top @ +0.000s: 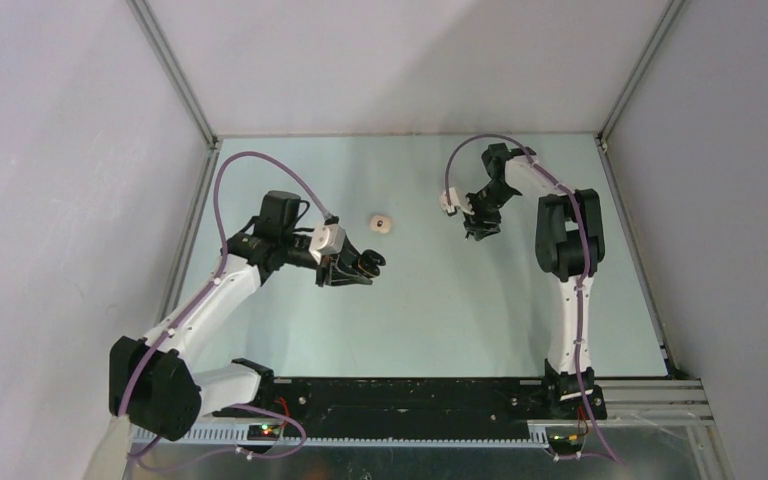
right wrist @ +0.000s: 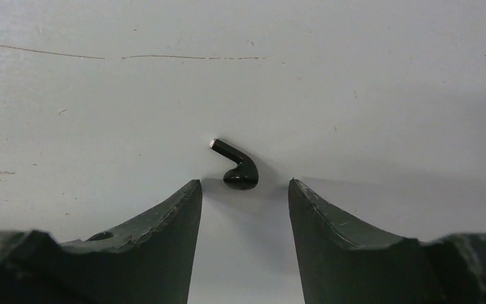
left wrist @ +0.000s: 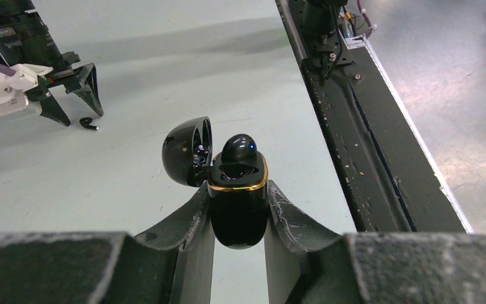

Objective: Insert the wireless bluetooth earbuds into the charging case
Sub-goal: Pick up the earbud from the center of the board.

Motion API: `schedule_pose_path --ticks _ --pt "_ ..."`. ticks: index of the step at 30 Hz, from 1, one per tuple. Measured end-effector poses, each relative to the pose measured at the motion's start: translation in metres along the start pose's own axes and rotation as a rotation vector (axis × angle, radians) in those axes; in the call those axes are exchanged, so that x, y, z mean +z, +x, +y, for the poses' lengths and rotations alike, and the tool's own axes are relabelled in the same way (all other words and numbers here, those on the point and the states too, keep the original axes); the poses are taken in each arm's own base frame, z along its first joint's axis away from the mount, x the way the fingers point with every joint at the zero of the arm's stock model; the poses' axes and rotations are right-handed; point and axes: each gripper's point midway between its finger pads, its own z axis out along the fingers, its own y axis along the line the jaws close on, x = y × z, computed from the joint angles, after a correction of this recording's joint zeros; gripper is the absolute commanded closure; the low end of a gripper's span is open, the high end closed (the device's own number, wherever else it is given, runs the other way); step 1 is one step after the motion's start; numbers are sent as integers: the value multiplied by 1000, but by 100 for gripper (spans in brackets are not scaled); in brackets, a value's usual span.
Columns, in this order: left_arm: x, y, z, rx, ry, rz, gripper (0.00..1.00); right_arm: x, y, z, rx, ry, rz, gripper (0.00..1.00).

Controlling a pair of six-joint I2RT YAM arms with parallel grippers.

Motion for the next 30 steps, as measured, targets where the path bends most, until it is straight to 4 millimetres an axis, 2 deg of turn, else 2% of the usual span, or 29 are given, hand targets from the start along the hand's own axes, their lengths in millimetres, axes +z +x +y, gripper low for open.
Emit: schedule_pose_path --ticks 5,12,19,22,23,27,30 --pt "0 -1 -2 -8 7 -4 92 -1 0 1 -32 -2 -6 45" --pt "0 -6 -1 6 11 -10 92 0 -4 3 -39 -7 -45 54" --pt "0 -5 -2 -3 13 -7 92 1 -8 3 -36 -5 -74 59" --pt "0 -5 -3 -1 14 -7 92 1 -9 3 -36 -5 -82 72" --pt "0 -4 -3 -1 14 -7 92 1 -9 3 -34 -5 -83 72" --pt "0 -4 -3 -5 15 -6 92 1 -9 4 -24 -4 -92 69" --pt "0 -4 -3 -6 15 -6 92 0 -8 5 -5 -1 -105 56"
